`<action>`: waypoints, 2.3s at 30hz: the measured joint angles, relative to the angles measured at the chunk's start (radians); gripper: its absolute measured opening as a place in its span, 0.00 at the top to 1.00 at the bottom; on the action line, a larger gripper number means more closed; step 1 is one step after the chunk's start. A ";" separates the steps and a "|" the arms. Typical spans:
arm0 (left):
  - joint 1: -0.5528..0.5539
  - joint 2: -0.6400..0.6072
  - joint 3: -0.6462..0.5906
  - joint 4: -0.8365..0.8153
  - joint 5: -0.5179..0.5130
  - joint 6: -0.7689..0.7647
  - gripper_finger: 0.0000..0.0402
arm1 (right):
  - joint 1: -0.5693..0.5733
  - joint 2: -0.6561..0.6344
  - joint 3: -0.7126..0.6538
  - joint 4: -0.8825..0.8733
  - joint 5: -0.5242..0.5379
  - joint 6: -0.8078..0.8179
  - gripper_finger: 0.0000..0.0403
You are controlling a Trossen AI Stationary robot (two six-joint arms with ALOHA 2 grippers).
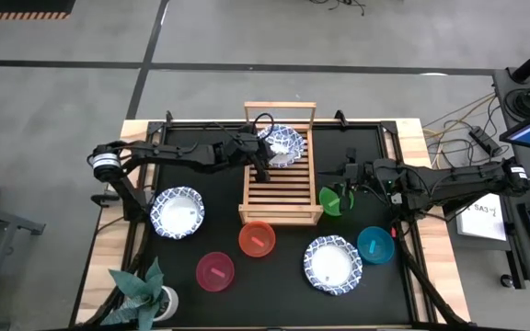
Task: Place and stack bowls onto a shelf
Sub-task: Stack the top left white bowl on top of the white bowl on the shelf, then put the green bowl on the shelf
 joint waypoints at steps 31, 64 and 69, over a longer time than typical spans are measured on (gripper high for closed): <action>0.068 -0.019 0.102 -0.481 0.113 0.028 0.96 | 0.000 0.000 0.000 -0.012 0.000 0.003 0.68; 0.062 0.017 0.179 -0.492 0.137 -0.086 1.00 | -0.003 0.000 0.000 -0.018 0.011 0.085 0.68; -0.039 -0.121 0.124 -0.554 0.138 -0.152 1.00 | -0.003 0.015 0.000 -0.034 0.036 0.252 0.68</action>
